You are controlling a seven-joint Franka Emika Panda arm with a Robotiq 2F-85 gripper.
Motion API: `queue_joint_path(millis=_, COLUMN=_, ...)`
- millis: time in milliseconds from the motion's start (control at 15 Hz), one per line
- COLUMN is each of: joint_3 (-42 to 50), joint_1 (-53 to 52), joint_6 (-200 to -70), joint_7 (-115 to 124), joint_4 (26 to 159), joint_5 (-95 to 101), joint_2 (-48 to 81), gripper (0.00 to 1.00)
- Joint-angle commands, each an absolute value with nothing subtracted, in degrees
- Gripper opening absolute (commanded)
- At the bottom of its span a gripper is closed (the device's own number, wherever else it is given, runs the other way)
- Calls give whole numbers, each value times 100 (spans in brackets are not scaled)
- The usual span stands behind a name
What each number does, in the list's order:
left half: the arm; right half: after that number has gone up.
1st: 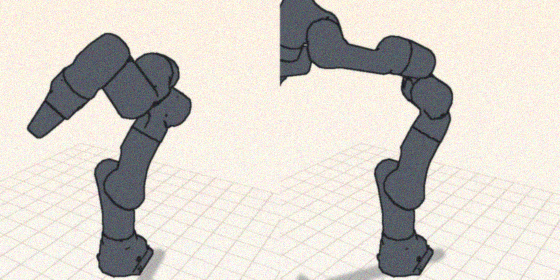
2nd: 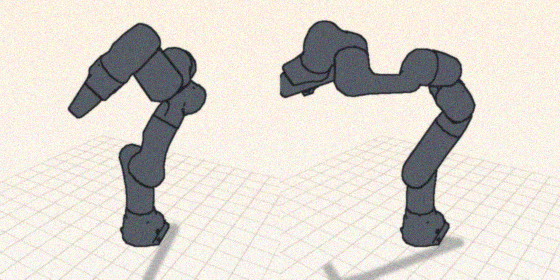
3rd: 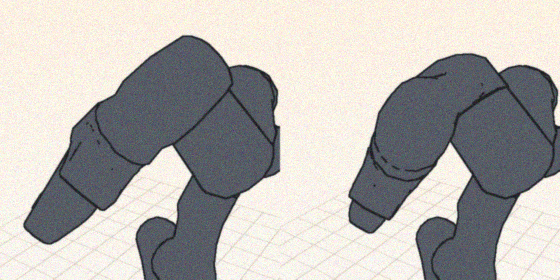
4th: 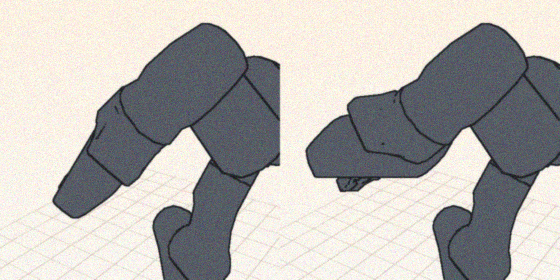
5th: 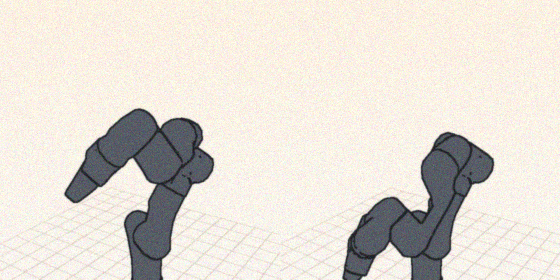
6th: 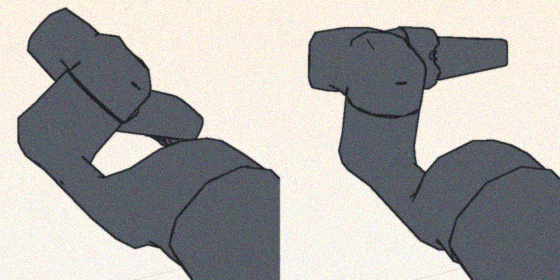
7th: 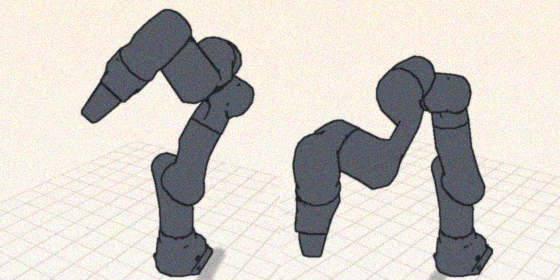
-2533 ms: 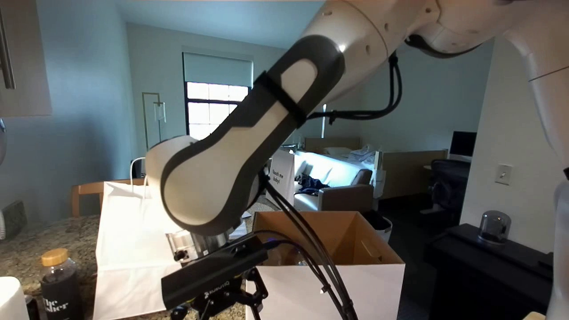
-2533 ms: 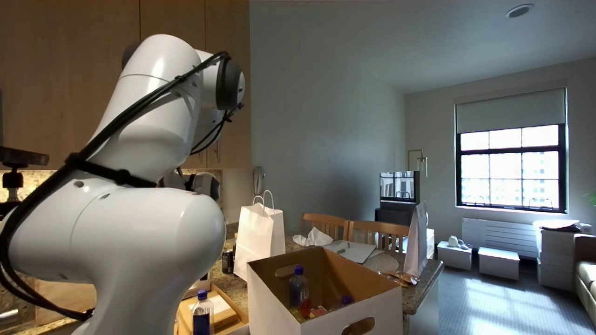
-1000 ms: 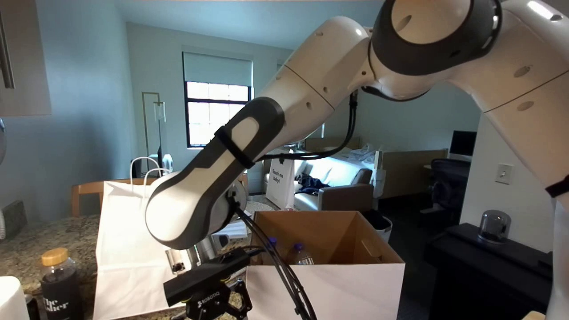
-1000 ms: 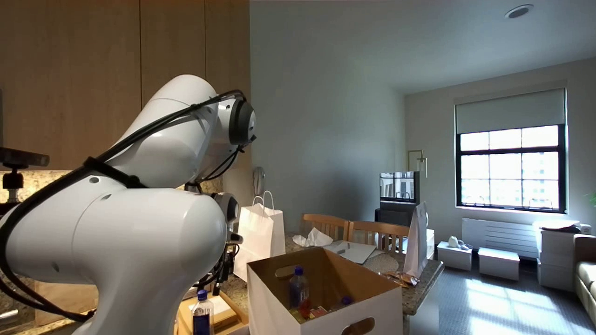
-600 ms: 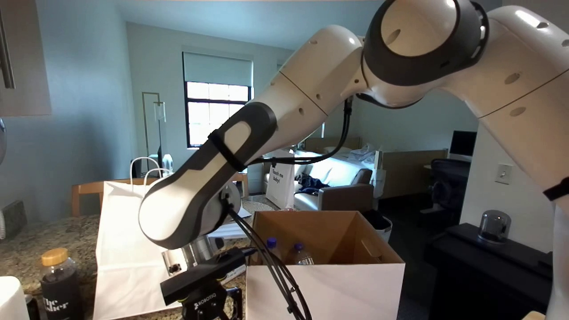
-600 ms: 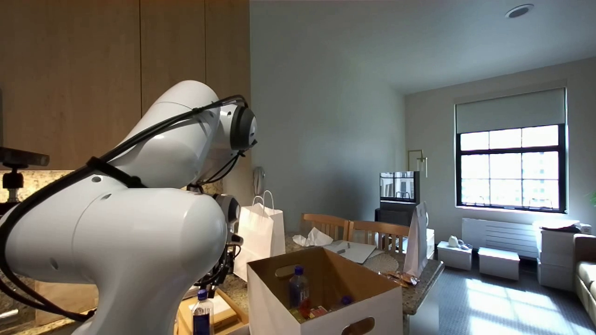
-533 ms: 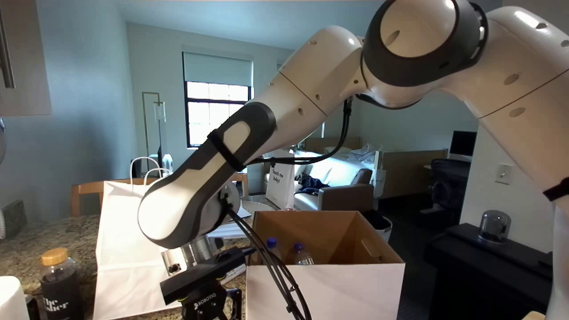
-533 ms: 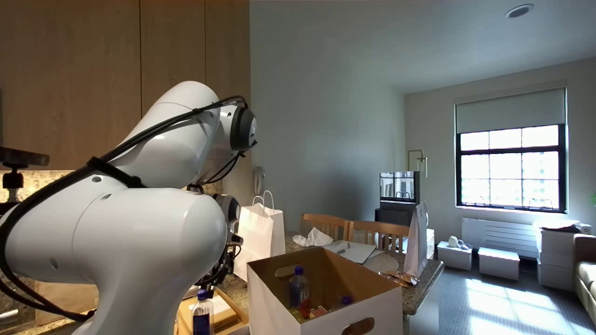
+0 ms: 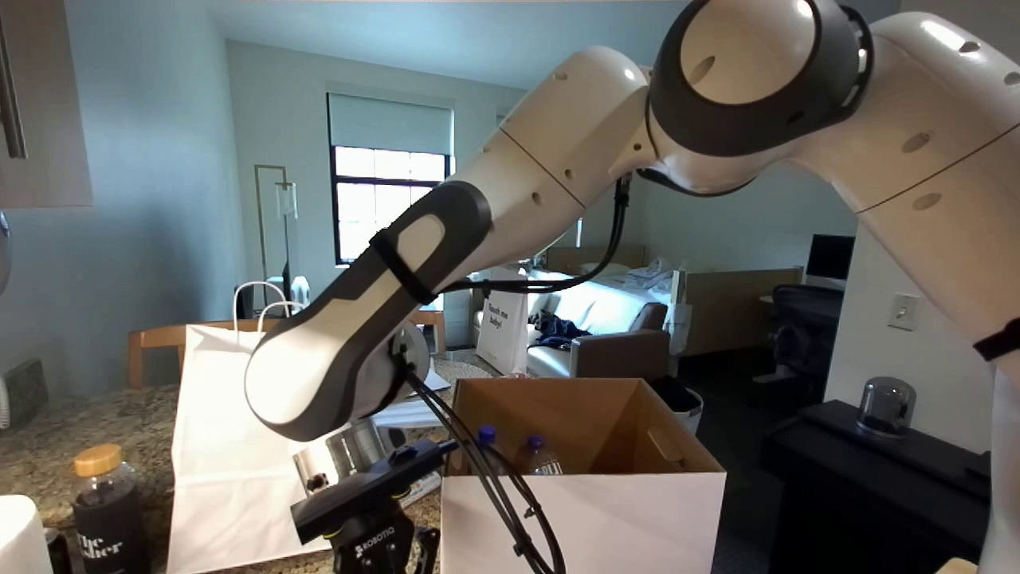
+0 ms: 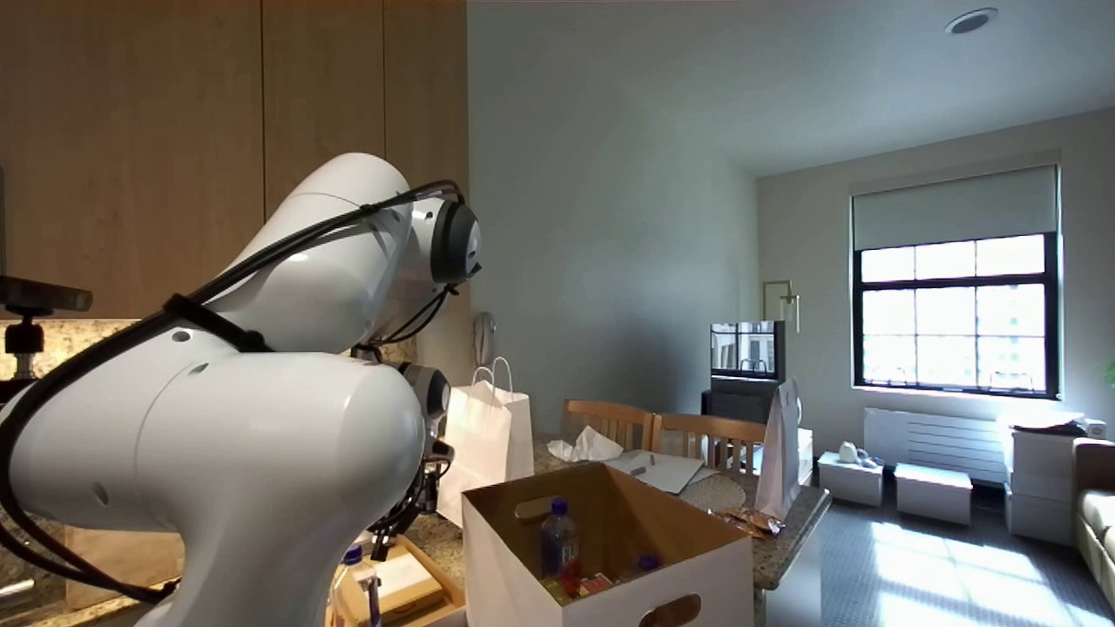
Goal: Pick up the bottles from the counter and put them in the box
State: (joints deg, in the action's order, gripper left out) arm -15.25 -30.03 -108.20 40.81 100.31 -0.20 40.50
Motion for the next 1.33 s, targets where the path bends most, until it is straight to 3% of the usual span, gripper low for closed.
queue_joint_path(millis=0, joint_3=-1499, joint_1=-3020, joint_6=-10550, joint_7=3894, joint_4=10006, joint_5=-245, joint_2=3987, gripper=36)
queue_joint_path(millis=600, joint_3=-1595, joint_1=-3141, joint_6=-10572, joint_7=3771, joint_4=9977, joint_5=-305, joint_2=3945, gripper=94)
queue_joint_path(millis=733, joint_3=-1603, joint_1=-3187, joint_6=-10552, joint_7=3720, joint_4=9911, joint_5=-302, joint_2=3978, gripper=100)
queue_joint_path(millis=1067, joint_3=-1564, joint_1=-3278, joint_6=-10449, joint_7=3599, joint_4=9840, joint_5=-296, joint_2=4049, gripper=99)
queue_joint_path(millis=1133, joint_3=-1565, joint_1=-3282, joint_6=-10417, joint_7=3560, joint_4=9813, joint_5=-294, joint_2=4085, gripper=74)
queue_joint_path(millis=1267, joint_3=-1541, joint_1=-3299, joint_6=-10344, joint_7=3520, joint_4=9730, joint_5=-280, joint_2=4182, gripper=71)
